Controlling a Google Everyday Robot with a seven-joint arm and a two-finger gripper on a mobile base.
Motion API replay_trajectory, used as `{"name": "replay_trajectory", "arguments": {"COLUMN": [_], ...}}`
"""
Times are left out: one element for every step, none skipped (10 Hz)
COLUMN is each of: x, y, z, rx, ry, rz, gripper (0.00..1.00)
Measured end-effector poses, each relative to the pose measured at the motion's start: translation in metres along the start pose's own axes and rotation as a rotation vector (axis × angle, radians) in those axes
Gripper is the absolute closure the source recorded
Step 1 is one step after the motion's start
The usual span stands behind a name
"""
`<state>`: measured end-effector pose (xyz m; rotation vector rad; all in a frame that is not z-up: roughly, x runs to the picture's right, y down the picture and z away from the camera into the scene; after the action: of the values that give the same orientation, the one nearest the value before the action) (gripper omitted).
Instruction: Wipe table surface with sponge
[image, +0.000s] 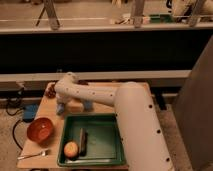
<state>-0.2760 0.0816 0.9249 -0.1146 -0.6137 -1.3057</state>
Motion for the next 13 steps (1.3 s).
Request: {"name": "replay_trajectory", "arguments": {"x": [0.001,0.002,0.003,0.006,0.010,0.013,0.016,0.017,0.017,0.016,0.011,0.008,0.004], "y": [-0.001,-0.002,-0.002,-0.001,-0.002,-0.004,-0.007,-0.012,-0.020,-0.030,-0.044,-0.049,-0.053], "z": [0.005,0.008,0.011,0.012,0.015,0.018,0.022,0.024,0.028,0.032,0.036,0.037,0.035], "rx": [0.002,0.006,0.011,0.016,0.022,0.032,0.042,0.051,0.063,0.076,0.097,0.109,0.125], "ry": [0.008,0.011,0.016,0.020,0.023,0.024,0.022,0.020,0.017,0.013,0.004,-0.003,-0.009], "rz": [-0.017,-0.026,-0.036,-0.038,-0.045,-0.053,-0.062,-0.070,-0.089,-0.110,-0.137,-0.155,-0.176], "gripper": [1.00,1.00,1.00,1.00,1.00,1.00,1.00,1.00,1.00,1.00,1.00,1.00,1.00]}}
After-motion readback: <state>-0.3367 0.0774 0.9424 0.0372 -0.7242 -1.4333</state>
